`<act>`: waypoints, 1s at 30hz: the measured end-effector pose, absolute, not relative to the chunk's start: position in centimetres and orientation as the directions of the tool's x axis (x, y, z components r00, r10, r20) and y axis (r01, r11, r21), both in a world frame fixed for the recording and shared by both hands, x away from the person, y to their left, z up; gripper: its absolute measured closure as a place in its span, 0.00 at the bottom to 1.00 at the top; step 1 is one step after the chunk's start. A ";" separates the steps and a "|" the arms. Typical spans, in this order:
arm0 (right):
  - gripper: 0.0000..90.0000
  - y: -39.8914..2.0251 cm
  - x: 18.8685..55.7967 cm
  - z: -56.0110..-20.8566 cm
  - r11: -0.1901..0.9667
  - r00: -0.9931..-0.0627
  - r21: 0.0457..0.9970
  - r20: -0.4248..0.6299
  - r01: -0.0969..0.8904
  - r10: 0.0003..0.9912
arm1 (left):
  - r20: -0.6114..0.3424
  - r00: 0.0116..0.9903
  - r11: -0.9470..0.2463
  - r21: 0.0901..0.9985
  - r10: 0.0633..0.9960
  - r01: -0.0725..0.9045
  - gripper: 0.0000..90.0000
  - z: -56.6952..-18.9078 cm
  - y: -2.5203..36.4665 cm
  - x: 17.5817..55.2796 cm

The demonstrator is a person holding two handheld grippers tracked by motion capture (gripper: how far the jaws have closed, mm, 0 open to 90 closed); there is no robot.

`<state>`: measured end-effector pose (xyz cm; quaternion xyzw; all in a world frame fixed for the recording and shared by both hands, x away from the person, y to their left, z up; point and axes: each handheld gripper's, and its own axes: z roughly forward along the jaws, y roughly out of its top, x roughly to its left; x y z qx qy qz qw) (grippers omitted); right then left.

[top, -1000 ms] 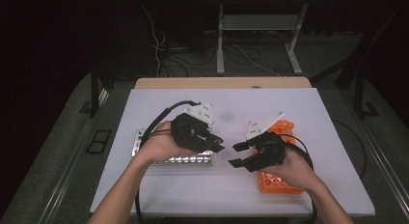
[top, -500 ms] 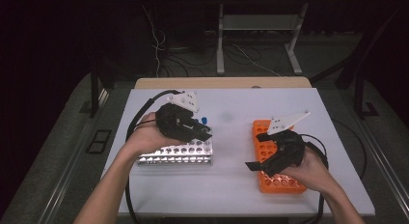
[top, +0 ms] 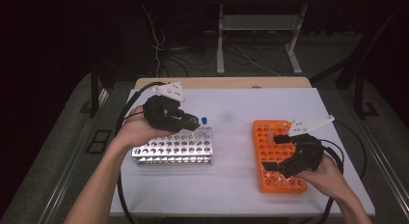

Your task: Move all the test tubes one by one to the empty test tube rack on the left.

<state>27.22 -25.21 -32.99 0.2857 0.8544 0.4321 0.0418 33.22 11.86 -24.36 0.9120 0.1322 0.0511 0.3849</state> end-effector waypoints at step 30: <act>0.00 -29.4 25.8 -35.3 0.417 -0.779 0.754 0.196 0.508 0.596 | 0.004 0.912 -0.654 0.699 0.409 0.290 0.83 -26.7 14.9 37.9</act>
